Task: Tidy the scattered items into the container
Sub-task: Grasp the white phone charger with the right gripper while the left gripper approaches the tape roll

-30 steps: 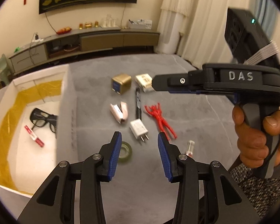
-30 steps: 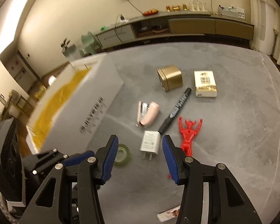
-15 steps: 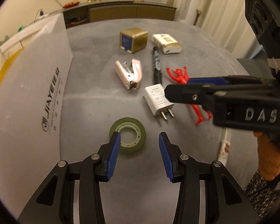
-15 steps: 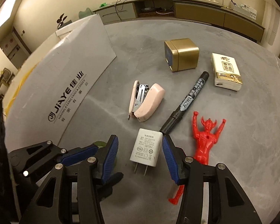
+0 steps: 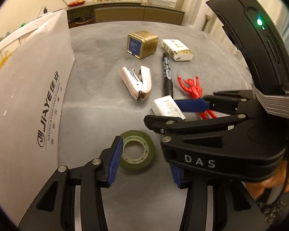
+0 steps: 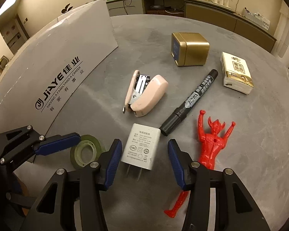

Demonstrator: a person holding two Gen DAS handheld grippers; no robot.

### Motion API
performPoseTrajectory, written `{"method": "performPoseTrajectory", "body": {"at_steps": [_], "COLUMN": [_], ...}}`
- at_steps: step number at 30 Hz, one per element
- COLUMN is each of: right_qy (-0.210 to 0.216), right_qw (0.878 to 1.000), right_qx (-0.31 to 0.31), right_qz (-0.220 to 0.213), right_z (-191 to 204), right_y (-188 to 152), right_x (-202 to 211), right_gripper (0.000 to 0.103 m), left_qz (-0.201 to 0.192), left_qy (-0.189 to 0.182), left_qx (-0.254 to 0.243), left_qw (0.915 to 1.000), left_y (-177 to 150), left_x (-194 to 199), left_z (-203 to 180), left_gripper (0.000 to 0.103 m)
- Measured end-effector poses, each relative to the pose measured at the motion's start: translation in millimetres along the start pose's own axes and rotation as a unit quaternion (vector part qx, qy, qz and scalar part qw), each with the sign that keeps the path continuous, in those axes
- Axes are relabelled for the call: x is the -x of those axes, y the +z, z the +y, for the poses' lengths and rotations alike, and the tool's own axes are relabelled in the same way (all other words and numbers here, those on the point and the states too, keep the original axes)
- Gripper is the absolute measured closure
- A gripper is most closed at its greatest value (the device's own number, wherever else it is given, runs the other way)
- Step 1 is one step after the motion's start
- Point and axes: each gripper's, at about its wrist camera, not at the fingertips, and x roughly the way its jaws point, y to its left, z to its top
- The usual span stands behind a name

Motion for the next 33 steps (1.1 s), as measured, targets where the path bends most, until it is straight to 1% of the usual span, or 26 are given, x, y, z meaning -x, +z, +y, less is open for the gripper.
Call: {"method": "performPoseTrajectory", "body": {"at_steps": [2, 4, 5, 7, 10, 13, 17, 21, 26, 27, 28, 29, 30, 33], "right_qy": [-0.002, -0.004, -0.005, -0.007, -0.009, -0.012, -0.004, 0.003, 0.012, 0.012, 0.013, 0.014, 0.014, 0.017], "right_qw": [1.0, 1.0, 1.0, 1.0, 1.0, 1.0, 1.0, 0.999, 0.999, 0.999, 0.999, 0.999, 0.999, 0.999], "right_qx": [0.003, 0.005, 0.006, 0.009, 0.013, 0.016, 0.01, 0.004, -0.004, -0.006, -0.008, -0.01, -0.012, -0.009], "right_qz": [-0.001, -0.002, -0.002, -0.003, -0.005, -0.007, -0.019, -0.031, -0.046, -0.047, -0.046, -0.046, -0.045, -0.042], "right_z": [-0.8, -1.5, -1.9, -2.7, -3.8, -5.0, -7.6, -10.1, -13.4, -14.5, -15.1, -15.5, -15.8, -14.9], "right_y": [-0.5, -1.0, -1.3, -1.8, -2.5, -3.2, -2.0, -0.8, 0.6, 0.6, 0.4, 0.2, 0.1, 0.2], "right_x": [0.1, 0.2, 0.2, 0.3, 0.4, 0.9, 10.4, 19.9, 31.5, 32.0, 31.7, 31.3, 30.8, 29.8], "right_gripper": [0.057, 0.064, 0.07, 0.07, 0.07, 0.07, 0.071, 0.071, 0.071, 0.071, 0.071, 0.071, 0.071, 0.071], "left_qz": [-0.003, -0.013, -0.015, -0.02, -0.017, -0.021, -0.022, -0.026, -0.036, -0.038, -0.04, -0.043, -0.045, -0.051], "left_qy": [0.007, 0.018, 0.02, 0.017, 0.006, 0.005, 0.001, 0.036, 0.039, 0.039, 0.04, 0.04, 0.04, 0.041], "left_qx": [-0.012, -0.032, -0.035, -0.03, -0.021, -0.032, -0.048, -0.085, -0.084, -0.084, -0.083, -0.083, -0.082, -0.081], "left_qw": [0.9999, 0.9992, 0.9991, 0.9992, 0.9996, 0.9992, 0.9986, 0.9954, 0.995, 0.995, 0.9949, 0.9949, 0.9948, 0.9946], "left_y": [-3.1, -5.2, -5.4, -3.6, -1.3, -3.8, -7.3, -17.2, -16.6, -16.3, -16.0, -15.8, -15.5, -14.8], "left_x": [-2.0, -1.4, -1.1, -2.6, -1.8, -0.6, 1.9, 3.2, 6.7, 7.4, 8.2, 8.9, 9.6, 11.9], "left_z": [-1.1, -5.4, -6.0, -4.3, -0.9, -2.3, -5.5, -12.7, -10.8, -10.3, -9.8, -9.4, -8.9, -7.4], "left_gripper": [0.054, 0.053, 0.053, 0.053, 0.053, 0.054, 0.054, 0.053, 0.054, 0.061, 0.081, 0.092, 0.094, 0.094]}}
